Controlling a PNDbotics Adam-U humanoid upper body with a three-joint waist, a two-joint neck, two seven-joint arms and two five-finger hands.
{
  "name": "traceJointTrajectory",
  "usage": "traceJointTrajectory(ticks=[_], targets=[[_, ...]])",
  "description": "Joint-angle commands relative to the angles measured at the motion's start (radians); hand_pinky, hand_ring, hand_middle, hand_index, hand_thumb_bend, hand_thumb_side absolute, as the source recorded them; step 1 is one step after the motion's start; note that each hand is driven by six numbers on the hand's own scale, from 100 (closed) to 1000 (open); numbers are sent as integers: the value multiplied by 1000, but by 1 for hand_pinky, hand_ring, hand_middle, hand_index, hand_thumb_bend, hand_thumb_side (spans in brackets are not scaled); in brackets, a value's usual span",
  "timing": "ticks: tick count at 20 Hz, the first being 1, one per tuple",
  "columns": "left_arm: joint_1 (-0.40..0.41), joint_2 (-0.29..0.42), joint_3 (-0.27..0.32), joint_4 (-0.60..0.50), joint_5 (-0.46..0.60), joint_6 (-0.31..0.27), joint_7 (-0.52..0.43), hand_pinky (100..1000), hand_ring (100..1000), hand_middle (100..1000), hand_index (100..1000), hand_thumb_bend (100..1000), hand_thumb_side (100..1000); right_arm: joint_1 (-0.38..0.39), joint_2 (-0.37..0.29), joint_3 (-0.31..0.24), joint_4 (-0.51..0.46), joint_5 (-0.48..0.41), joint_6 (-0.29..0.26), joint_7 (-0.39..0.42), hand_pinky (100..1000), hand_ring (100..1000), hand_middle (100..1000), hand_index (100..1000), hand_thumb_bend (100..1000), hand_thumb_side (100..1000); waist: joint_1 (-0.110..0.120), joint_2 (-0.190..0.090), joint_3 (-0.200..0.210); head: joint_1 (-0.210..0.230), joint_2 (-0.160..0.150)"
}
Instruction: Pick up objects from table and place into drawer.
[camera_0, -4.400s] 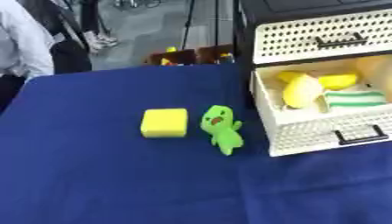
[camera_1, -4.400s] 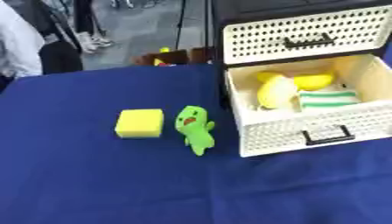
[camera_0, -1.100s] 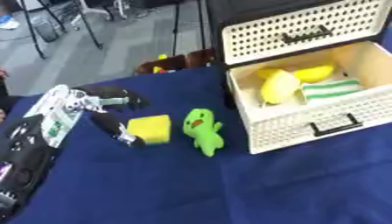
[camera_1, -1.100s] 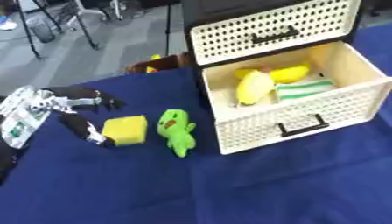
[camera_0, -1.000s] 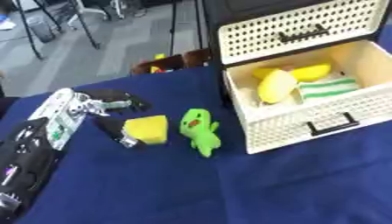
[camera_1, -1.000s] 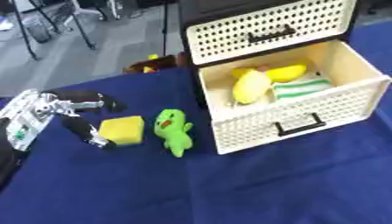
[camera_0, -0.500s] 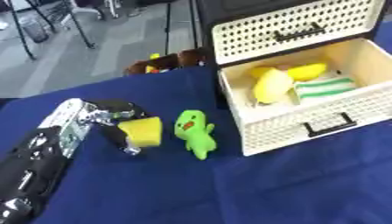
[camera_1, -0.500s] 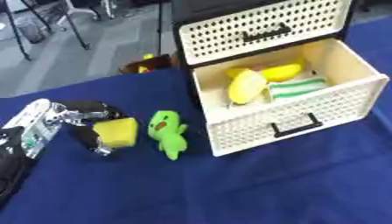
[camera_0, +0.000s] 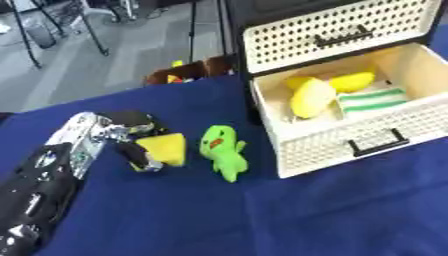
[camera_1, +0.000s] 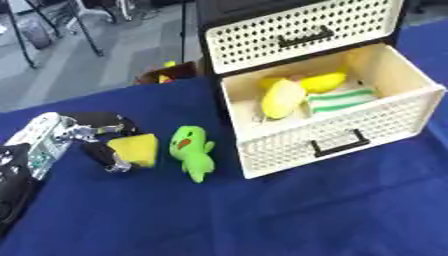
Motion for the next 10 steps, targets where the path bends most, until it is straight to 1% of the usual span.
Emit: traceJointTrajectory(ticks=[1, 4, 7, 10], targets=[[-14, 30, -6, -9, -7, -7, -10, 660, 769, 736, 868, 554, 650, -5, -14, -12, -10, -8, 4, 1, 451, 536, 487, 723, 106, 980, -11, -27, 4, 1, 3], [-10, 32, -9, -17, -8, -9, -11, 629, 745, 707, 843, 555, 631, -6, -12, -14, -10, -11, 3, -1, 451, 536, 486, 723, 100, 978, -13, -30, 5, -1, 2], [-4, 32, -13, -24, -8, -11, 4, 581, 702, 652, 787, 544, 595, -8, -9, -16, -10, -15, 3, -2, 451, 536, 486, 723, 100, 979, -13, -31, 4, -3, 0], [3, 31, -15, -27, -13, -5, 27, 549, 673, 625, 763, 513, 564, -8, -6, -17, -10, -19, 3, -3, 451, 536, 485, 723, 100, 979, -14, -32, 2, -5, -3]])
